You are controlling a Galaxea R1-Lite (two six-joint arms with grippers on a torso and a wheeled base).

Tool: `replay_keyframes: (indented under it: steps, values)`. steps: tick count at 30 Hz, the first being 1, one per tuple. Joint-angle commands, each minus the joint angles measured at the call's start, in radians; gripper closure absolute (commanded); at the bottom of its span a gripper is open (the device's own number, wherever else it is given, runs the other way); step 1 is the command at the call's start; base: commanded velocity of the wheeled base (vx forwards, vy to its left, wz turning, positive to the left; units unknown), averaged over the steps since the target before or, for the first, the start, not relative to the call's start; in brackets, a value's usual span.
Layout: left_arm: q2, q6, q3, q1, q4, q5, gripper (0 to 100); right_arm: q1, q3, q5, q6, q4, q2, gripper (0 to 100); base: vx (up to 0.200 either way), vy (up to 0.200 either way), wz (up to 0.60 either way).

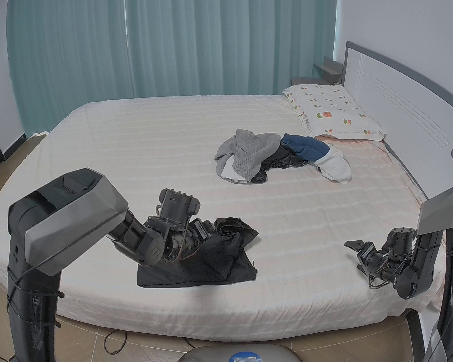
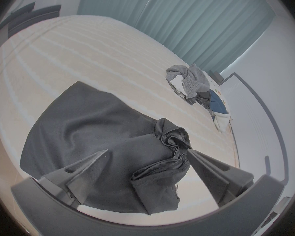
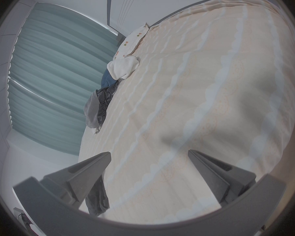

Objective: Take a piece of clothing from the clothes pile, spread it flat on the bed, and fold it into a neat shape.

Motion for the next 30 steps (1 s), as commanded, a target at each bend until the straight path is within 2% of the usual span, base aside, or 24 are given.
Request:
replay_keyframes:
  steps: [1,4,5,7,12,16,24,30]
  values:
    - [-0.086,-0.024,0.168,0.077,-0.119,-0.06,0,0.005,0.003,0.0,-0.003,0.0,0.002,0,0.0,0.0,0.0]
    - [-0.092,-0.033,0.21,0.096,-0.165,-0.063,0,0.005,0.003,0.0,-0.005,0.0,0.002,0,0.0,0.0,0.0]
    - [-0.101,-0.075,0.25,0.114,-0.204,-0.074,0,0.005,0.003,0.0,-0.005,0.0,0.002,0,0.0,0.0,0.0]
    - [-0.108,-0.11,0.284,0.127,-0.225,-0.098,0,0.005,0.003,-0.002,-0.005,0.0,0.003,0,0.0,0.2,0.0]
    - [-0.095,-0.13,0.359,0.173,-0.319,-0.152,0,0.007,0.004,-0.002,-0.022,0.0,0.009,0,0.0,0.2,0.0]
    - [-0.101,-0.173,0.382,0.188,-0.383,-0.163,0,0.007,0.01,-0.002,-0.04,-0.014,0.019,0,0.0,0.2,0.0]
    - [-0.086,-0.178,0.403,0.189,-0.391,-0.163,0,0.008,0.029,-0.006,-0.043,-0.075,0.042,0,0.0,0.2,0.0]
    - [-0.095,-0.205,0.409,0.222,-0.389,-0.164,0,0.019,0.035,-0.023,-0.045,-0.082,0.043,0,0.0,0.2,0.0]
